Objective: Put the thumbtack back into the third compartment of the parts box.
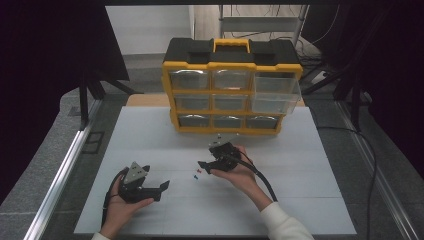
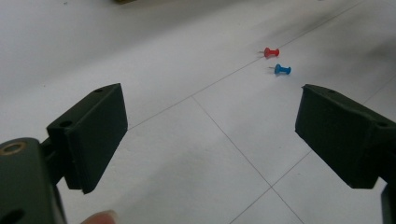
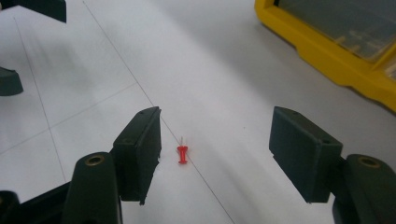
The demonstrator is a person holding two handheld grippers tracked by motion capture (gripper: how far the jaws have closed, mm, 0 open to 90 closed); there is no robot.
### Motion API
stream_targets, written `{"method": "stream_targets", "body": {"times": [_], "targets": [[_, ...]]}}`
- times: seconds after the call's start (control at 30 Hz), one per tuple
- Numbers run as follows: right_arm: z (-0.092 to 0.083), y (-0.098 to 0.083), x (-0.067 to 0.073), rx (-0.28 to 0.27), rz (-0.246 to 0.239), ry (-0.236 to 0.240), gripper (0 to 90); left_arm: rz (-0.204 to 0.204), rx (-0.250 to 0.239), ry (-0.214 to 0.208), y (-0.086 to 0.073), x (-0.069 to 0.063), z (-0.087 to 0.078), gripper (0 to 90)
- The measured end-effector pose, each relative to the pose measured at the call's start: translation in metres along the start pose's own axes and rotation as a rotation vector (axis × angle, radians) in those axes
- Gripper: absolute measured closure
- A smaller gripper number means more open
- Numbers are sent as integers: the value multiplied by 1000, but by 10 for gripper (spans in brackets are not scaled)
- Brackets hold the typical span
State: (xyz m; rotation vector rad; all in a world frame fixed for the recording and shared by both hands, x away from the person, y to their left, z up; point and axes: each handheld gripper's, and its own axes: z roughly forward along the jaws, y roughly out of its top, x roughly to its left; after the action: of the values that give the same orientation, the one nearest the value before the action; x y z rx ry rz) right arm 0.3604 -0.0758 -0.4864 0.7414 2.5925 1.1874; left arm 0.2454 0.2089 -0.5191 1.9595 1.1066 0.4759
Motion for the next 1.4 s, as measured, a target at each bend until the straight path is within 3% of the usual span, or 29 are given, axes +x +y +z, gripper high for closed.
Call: {"method": "stream_targets", "body": {"times": [0.8, 1.1, 1.23, 1.4], "targets": [[40, -12, 8, 104, -33, -25, 369, 3, 5, -4, 0, 0, 1, 96], [48, -15, 10, 130, -42, -35, 427, 3, 6, -3, 0, 0, 1, 97], [50, -16, 13, 140, -69, -32, 483, 3, 5, -3, 0, 0, 0, 96], [49, -14, 16, 153, -89, -1, 666, 3, 5, -3, 0, 0, 0, 96]]}}
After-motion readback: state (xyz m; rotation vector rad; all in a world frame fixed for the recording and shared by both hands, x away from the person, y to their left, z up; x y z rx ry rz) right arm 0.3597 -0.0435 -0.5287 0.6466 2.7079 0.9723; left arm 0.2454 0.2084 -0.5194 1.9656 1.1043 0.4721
